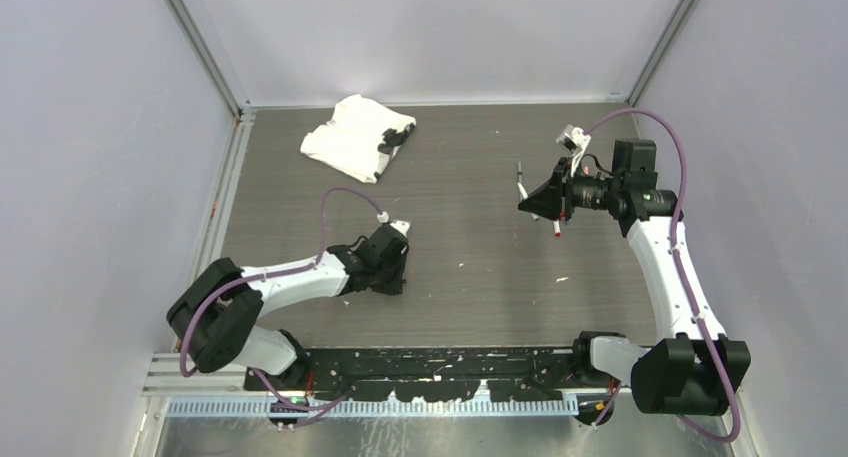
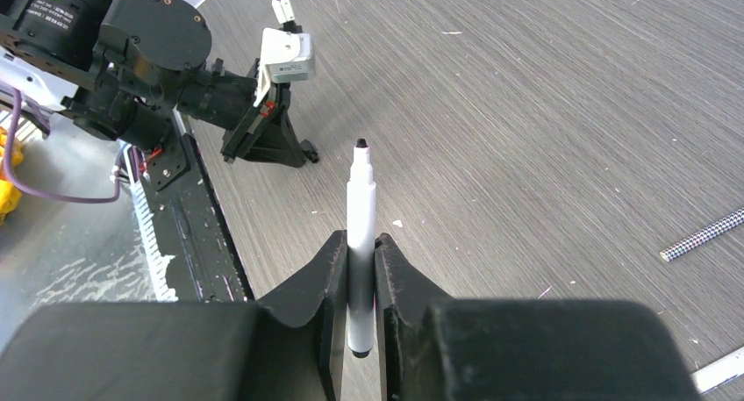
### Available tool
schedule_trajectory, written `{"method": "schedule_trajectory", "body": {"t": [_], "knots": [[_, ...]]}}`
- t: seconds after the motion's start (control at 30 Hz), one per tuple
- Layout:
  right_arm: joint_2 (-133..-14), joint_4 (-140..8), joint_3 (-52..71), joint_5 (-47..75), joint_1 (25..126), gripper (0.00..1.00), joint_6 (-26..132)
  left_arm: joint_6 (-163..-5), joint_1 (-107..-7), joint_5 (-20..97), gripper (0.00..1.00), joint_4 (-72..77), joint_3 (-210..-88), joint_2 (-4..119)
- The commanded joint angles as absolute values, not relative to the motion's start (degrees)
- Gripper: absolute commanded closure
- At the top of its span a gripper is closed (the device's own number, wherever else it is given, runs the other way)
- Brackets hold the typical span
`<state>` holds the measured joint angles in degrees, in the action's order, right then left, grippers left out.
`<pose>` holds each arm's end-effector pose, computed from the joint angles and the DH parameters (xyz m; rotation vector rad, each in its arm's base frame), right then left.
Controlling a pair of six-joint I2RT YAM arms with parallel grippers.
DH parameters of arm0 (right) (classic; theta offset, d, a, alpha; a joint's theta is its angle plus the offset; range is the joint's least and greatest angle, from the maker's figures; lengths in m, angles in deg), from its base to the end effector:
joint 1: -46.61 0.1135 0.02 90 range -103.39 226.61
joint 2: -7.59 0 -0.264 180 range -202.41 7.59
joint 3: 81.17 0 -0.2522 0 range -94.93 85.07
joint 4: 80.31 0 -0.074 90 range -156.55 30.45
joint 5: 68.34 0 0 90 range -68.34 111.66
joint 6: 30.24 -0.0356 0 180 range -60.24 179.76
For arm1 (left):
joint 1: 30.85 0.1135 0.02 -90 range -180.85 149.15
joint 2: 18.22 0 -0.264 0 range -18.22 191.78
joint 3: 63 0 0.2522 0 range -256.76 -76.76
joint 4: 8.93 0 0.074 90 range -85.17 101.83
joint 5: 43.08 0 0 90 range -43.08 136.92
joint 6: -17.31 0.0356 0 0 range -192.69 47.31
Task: Insert the pens into the pen caps
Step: Insert the pen cap onto the pen.
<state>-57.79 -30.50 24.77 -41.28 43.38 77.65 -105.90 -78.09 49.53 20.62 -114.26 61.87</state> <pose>0.2287 0.0188 0.3322 -0.7802 1.8496 1.0027 0.1729 -0.1846 0.1586 0.3075 2.6396 -0.4397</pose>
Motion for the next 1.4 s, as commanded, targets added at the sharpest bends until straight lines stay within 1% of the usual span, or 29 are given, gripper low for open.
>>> {"method": "schedule_trajectory", "body": {"t": [0.0,0.13,0.2,0.3,0.47,0.67,0.77,0.87,0.9,0.93,1.0,1.07,1.17,1.27,1.37], "knots": [[-57.30,-31.36,24.43,-42.65,43.27,0.99,77.79,-103.75,-77.52,54.85,0.98,22.01,-116.99,63.09],[-57.28,-31.33,24.42,-42.72,43.27,0.99,77.81,-102.77,-76.21,56.61,0.97,23.08,-117.92,63.81],[-57.19,-31.30,24.42,-42.77,43.27,0.99,77.87,-102.37,-75.46,56.59,0.94,22.60,-118.13,64.07],[-57.18,-31.22,24.42,-42.77,43.27,0.99,77.95,-101.79,-74.00,54.70,0.91,20.88,-118.20,64.85],[-57.11,-31.18,24.38,-42.76,43.27,0.99,78.00,-102.04,-72.25,51.25,0.90,18.74,-117.96,64.73],[-57.02,-31.09,24.33,-42.85,43.27,0.99,78.12,-103.78,-72.16,50.02,0.88,18.54,-116.27,59.71],[-56.92,-31.07,24.33,-42.93,43.27,0.99,78.12,-105.98,-72.16,48.54,0.86,18.22,-114.35,53.93],[-56.91,-31.06,24.34,-43.01,43.27,0.99,78.11,-109.45,-72.16,47.46,0.73,16.27,-111.91,48.25],[-56.80,-30.99,24.33,-43.03,43.27,0.99,78.12,-110.56,-72.16,47.53,0.68,15.82,-111.31,46.62],[-56.77,-31.00,24.33,-43.03,43.27,0.99,78.10,-112.09,-72.16,47.88,0.60,15.37,-110.63,45.18],[-56.65,-30.97,24.33,-43.11,43.27,0.99,78.13,-114.75,-72.16,49.61,0.51,14.62,-109.50,43.01],[-56.57,-30.96,24.33,-43.25,43.27,0.99,78.02,-117.73,-72.16,51.22,0.47,14.42,-109.04,42.47],[-56.48,-31.02,24.33,-43.29,43.27,0.99,78.01,-123.85,-72.16,54.40,0.46,17.40,-110.25,44.59],[-56.37,-31.02,24.33,-43.25,43.27,0.99,77.99,-129.20,-72.64,58.70,0.51,24.82,-114.14,48.97],[-56.30,-31.03,24.38,-43.28,43.28,0.99,77.99,-132.90,-75.50,65.27,0.55,32.41,-118.99,53.71]]}}
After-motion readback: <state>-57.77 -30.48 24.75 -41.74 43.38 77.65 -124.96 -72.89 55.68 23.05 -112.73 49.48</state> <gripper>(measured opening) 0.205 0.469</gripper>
